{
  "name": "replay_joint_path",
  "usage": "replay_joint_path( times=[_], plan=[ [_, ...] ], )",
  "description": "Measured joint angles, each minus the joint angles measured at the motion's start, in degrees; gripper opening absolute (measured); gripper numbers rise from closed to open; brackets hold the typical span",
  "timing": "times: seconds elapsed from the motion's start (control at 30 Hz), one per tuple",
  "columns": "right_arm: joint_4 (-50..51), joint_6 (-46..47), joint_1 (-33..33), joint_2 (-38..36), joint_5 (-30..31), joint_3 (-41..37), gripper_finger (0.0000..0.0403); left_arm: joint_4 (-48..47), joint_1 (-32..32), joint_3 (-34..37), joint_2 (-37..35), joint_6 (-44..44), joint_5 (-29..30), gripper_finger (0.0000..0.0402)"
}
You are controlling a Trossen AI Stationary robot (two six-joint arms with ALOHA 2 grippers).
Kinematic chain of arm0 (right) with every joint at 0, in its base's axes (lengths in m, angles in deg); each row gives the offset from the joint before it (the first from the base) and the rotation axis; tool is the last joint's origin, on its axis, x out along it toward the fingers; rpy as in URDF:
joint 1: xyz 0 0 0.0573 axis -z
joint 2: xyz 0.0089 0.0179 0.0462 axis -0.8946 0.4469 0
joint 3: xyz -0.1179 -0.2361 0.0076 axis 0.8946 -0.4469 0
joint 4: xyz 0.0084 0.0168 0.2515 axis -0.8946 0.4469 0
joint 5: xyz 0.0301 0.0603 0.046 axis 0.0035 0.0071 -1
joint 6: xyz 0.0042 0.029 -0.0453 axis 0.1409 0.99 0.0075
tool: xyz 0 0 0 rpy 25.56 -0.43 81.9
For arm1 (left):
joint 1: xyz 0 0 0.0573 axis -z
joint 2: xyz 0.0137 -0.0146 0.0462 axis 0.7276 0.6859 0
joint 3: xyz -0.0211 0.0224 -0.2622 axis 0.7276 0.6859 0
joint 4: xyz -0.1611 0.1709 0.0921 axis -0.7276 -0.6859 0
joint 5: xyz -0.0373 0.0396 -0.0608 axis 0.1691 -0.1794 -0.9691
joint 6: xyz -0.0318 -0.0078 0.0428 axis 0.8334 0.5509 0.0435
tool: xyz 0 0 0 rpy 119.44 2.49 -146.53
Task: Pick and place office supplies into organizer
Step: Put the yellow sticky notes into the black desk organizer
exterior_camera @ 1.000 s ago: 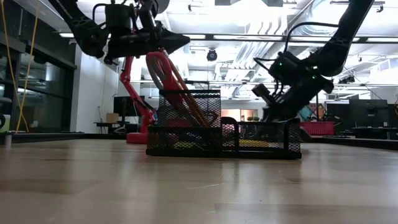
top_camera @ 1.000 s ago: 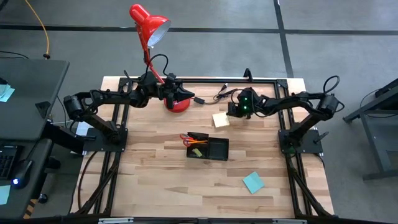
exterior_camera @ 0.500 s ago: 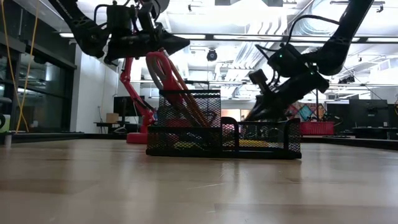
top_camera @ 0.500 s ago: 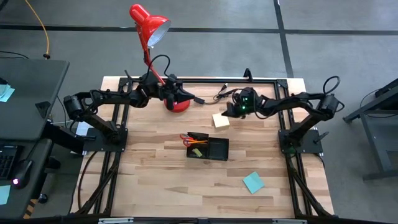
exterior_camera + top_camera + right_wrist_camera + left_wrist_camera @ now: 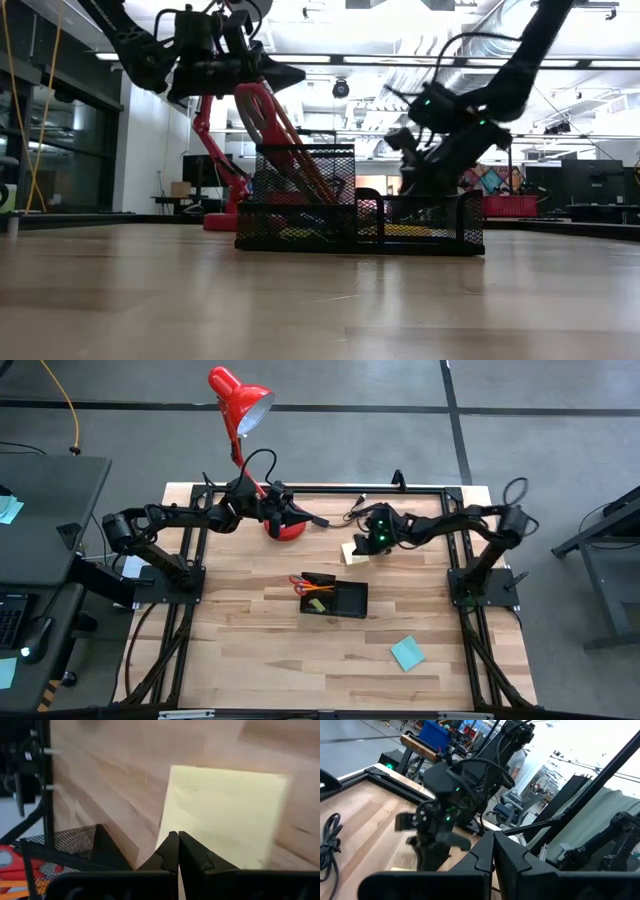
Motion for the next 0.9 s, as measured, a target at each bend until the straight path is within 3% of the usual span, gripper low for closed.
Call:
replay_joint_path(
  times=[0.13, 0.3, 0.43, 0.63, 0.9],
  plan=[
    [-1.03, 0.01, -1.62, 6.22, -3.6, 4.2, 0.0, -0.14, 0.0, 0.0, 0.0, -0.03, 0.05, 0.0003],
    [5.94, -0.74, -3.5, 10.6, -2.84, 9.03, 0.0, -0.13, 0.0, 0.0, 0.0, 0.37, -0.1, 0.0003],
    [11.58, -3.97, -4.58, 10.77, -0.33, 10.76, 0.0, -0.15, 0.0, 0.0, 0.0, 0.22, -1.51, 0.0003],
    [9.41, -2.28, -3.94, 10.71, -2.73, 10.64, 0.0, -0.15, 0.0, 0.0, 0.0, 0.09, -2.16, 0.0003],
    [15.1, -3.5, -1.98, 7.89, 0.76, 10.55, 0.0, -0.13, 0.0, 0.0, 0.0, -0.04, -2.16, 0.0003]
  ],
)
